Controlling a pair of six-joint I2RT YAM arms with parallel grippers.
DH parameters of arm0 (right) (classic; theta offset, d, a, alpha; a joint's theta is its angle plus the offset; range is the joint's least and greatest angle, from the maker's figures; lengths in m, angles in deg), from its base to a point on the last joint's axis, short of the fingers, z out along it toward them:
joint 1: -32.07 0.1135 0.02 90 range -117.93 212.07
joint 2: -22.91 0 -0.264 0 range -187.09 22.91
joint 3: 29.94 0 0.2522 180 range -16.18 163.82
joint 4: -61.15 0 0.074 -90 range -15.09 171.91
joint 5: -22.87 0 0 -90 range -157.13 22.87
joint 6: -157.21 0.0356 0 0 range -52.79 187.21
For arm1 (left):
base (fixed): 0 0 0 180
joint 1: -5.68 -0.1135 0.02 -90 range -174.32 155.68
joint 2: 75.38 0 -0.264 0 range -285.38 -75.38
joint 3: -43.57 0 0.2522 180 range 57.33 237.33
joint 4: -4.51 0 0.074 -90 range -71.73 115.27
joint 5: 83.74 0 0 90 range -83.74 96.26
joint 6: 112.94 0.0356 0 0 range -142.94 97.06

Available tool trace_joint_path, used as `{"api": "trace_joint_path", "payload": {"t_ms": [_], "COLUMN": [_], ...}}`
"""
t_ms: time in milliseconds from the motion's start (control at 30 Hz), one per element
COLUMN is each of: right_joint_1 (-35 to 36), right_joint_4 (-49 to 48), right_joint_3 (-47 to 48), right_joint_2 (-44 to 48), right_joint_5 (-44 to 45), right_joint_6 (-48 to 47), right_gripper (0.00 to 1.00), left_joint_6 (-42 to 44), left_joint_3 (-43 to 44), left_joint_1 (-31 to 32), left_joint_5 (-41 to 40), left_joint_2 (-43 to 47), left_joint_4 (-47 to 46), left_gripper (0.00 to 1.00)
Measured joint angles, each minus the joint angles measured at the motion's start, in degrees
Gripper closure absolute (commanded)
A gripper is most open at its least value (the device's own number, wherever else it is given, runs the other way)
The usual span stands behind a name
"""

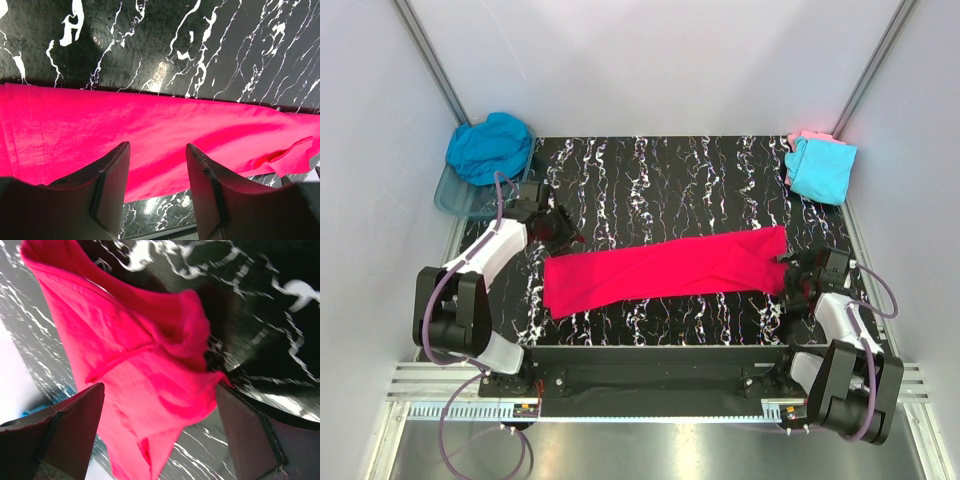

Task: Fold and stack the t-shirts
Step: Fold the tshirt

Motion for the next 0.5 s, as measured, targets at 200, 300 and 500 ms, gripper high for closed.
{"api": "trace_joint_path", "payload": {"t_ms": [200,300,500], "right_joint_1": [0.00,0.00,0.00], "right_joint_4": [-5.84,-7.72,-8.46], "right_joint_3": [1.38,2.16,2.19], "right_joint_2": [-5.53,-8.22,-10.56], "right_joint_5": [-0.24,-0.09,0.39], "right_joint_6": [1.73,2.25,3.13], "right_gripper": [0.08,0.28,0.70], "left_joint_6": [0.02,0.02,0.22], "left_joint_3": [0.26,0.28,0.83], "left_joint_1": [0.00,0.00,-1.46], "left_joint_5": [0.02,0.02,0.28], "left_joint_2": [1.44,3.78,8.00], "left_joint_4": [1.07,1.68,3.54], "left_gripper": [0.48,0.48,0.48]}}
